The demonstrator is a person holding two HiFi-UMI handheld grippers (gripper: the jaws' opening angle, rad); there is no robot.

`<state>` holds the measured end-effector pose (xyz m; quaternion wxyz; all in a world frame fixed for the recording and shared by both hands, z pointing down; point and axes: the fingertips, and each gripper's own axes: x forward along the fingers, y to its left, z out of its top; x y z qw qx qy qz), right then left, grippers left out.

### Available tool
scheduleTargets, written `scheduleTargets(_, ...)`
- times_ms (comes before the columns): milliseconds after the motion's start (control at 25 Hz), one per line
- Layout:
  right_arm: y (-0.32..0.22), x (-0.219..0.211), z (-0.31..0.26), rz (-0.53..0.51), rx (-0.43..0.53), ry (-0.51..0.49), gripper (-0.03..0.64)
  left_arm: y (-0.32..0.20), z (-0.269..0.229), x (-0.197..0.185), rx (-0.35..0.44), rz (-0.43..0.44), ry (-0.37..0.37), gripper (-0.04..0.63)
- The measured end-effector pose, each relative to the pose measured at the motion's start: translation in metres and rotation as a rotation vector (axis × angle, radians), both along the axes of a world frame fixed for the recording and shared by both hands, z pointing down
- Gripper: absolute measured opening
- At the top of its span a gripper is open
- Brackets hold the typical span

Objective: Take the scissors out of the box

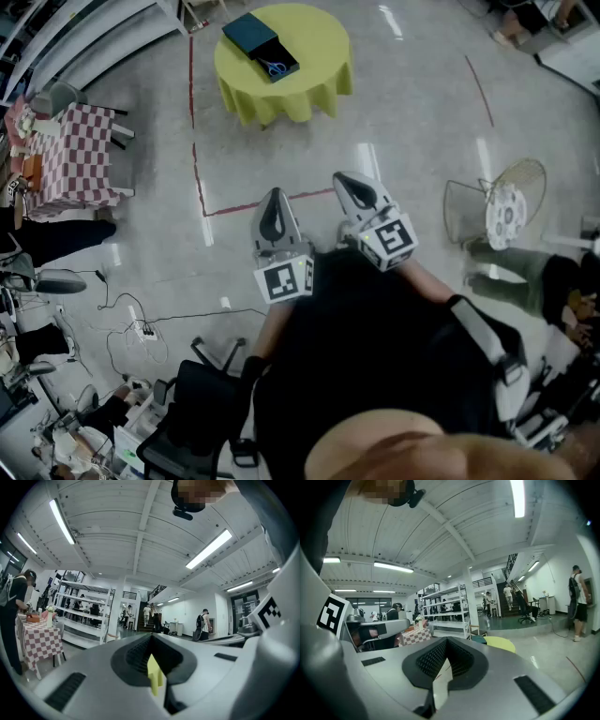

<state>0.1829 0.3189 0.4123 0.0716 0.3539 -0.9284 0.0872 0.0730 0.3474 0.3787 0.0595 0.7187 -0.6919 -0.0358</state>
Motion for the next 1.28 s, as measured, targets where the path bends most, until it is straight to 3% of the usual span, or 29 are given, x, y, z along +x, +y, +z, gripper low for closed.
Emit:
scheduleTargets(680, 0.007, -0.018, 0.002, -0.013, 0.007, -0.017, -0.003, 0.008, 0.002, -0.016, -0.003, 0.016, 0.014, -0.003)
scheduleTargets(1280, 0.010, -0.079, 0.003, 0.057, 0.019, -0.010, -0.003, 0.018, 0.013, -0.076, 0.004, 0.062, 0.039, -0.005)
